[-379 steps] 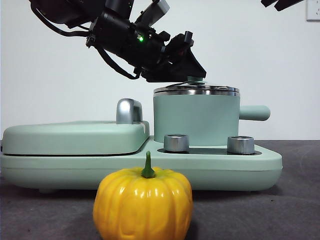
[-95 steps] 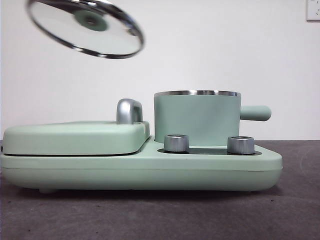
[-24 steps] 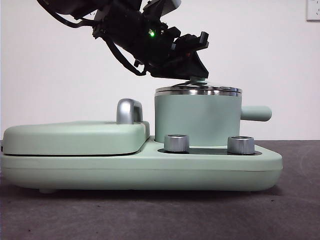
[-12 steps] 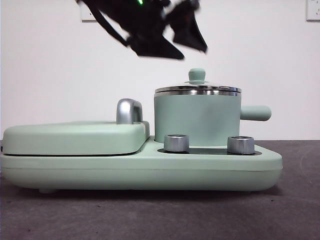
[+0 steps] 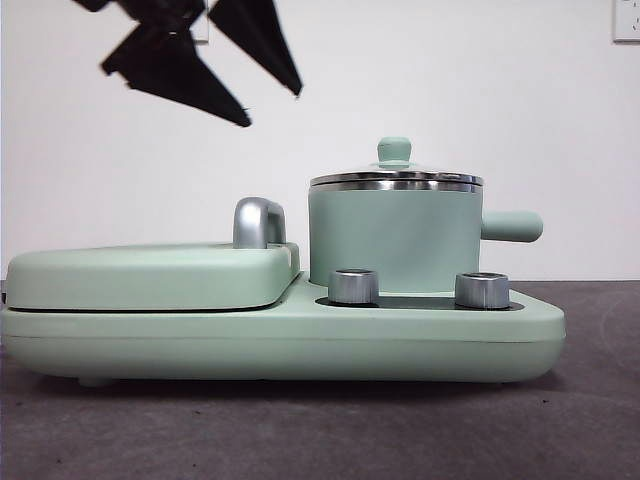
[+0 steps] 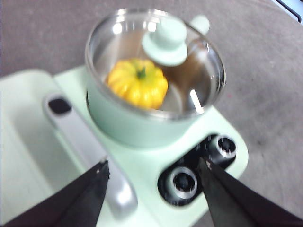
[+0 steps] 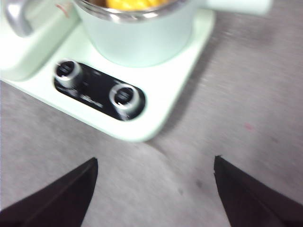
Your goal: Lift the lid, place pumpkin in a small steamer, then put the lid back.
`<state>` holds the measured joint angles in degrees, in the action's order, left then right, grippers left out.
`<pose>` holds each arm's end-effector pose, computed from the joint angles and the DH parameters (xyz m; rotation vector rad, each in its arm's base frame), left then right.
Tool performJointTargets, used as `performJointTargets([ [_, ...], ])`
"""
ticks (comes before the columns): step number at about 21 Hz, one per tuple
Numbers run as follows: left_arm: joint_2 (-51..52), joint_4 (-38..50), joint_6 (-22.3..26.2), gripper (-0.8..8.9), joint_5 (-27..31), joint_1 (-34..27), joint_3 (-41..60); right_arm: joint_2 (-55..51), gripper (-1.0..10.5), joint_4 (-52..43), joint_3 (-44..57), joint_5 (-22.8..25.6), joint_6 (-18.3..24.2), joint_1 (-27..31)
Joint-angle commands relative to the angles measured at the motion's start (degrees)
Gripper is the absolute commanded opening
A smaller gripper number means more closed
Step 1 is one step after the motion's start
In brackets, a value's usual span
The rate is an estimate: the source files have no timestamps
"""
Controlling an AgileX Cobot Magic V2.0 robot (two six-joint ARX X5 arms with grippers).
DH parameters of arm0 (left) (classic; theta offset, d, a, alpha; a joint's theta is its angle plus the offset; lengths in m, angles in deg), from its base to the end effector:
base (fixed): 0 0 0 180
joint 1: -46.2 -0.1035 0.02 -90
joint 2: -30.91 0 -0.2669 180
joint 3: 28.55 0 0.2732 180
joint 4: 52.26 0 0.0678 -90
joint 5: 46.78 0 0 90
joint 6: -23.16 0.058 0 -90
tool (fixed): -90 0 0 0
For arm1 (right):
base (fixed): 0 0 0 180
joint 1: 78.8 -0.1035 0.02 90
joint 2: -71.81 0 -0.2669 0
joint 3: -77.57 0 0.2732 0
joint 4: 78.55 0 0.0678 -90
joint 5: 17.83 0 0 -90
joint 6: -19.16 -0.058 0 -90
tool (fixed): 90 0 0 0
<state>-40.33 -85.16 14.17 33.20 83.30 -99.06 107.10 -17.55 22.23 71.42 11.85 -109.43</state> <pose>0.2422 -0.1959 0.2836 -0.0026 0.6468 -0.7490 0.1320 0.0790 0.2689 -0.0671 0.7299 0.4777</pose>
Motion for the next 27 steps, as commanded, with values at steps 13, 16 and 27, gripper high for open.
performJointTargets([
  [13,28.33,-7.8,-10.62,3.1,6.21,0.24,20.39,13.03,3.8,-12.76,-0.42,-9.33,0.44,-0.35],
  [16,30.88,-9.68,-9.16,3.08,8.39,0.24,20.39,13.29,3.8,-12.74,-0.42,-9.38,0.33,-0.35],
  [27,32.81,-10.58,-5.2,0.07,8.11,0.31,20.37,12.74,0.1,-12.24,-0.44,-14.53,-1.03,-0.35],
])
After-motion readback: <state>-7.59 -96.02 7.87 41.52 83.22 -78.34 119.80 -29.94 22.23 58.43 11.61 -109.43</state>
